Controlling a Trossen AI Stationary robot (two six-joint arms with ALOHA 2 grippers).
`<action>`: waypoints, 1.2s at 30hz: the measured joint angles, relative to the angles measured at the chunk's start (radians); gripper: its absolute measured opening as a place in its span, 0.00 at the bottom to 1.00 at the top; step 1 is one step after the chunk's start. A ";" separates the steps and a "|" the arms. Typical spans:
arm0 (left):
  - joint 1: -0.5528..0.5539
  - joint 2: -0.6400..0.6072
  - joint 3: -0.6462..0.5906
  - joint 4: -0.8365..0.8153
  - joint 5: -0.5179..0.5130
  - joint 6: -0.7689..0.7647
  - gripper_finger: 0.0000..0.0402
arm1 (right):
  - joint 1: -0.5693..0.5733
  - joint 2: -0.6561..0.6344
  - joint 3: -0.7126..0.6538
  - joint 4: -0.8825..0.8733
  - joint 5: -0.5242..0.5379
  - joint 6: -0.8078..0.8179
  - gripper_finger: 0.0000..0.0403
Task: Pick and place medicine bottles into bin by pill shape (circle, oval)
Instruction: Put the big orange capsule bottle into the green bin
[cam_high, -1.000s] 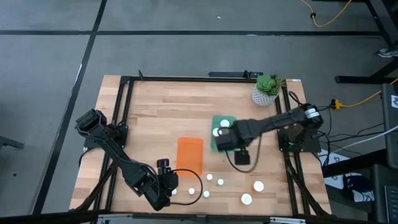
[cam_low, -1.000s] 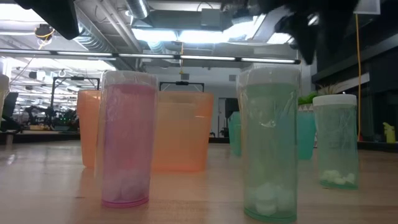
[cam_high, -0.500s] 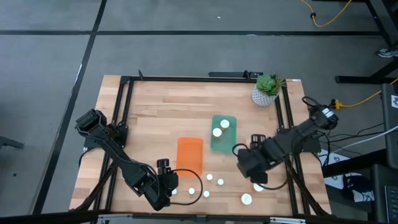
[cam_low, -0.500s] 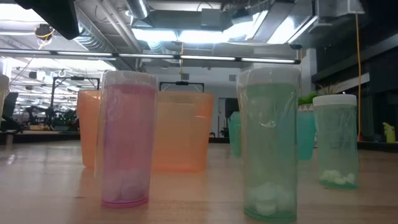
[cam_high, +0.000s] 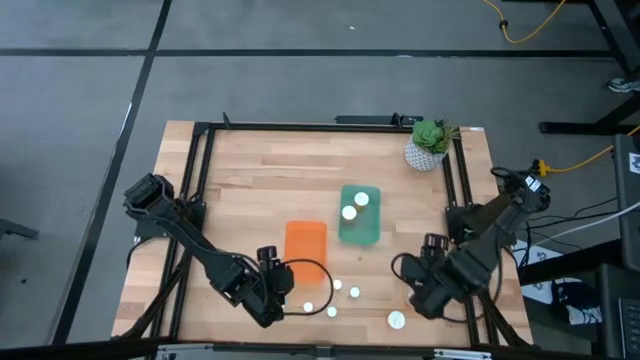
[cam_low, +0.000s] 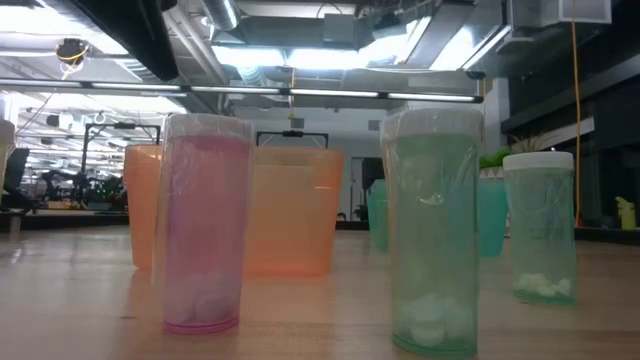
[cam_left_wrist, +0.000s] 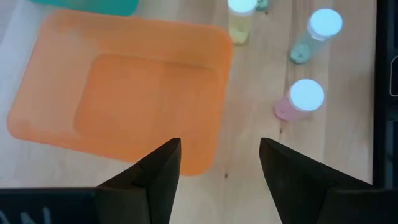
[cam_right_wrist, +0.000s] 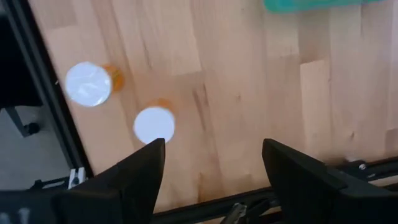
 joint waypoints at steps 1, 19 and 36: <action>0.003 0.000 0.000 0.000 0.001 0.000 0.53 | 0.016 0.000 0.000 0.001 0.004 0.020 0.67; 0.123 0.000 0.000 0.000 0.020 -0.001 0.53 | 0.232 0.008 0.000 0.026 0.049 0.531 0.67; 0.103 0.000 0.000 0.000 0.036 -0.001 0.53 | 0.245 0.035 0.000 0.070 -0.059 0.774 0.67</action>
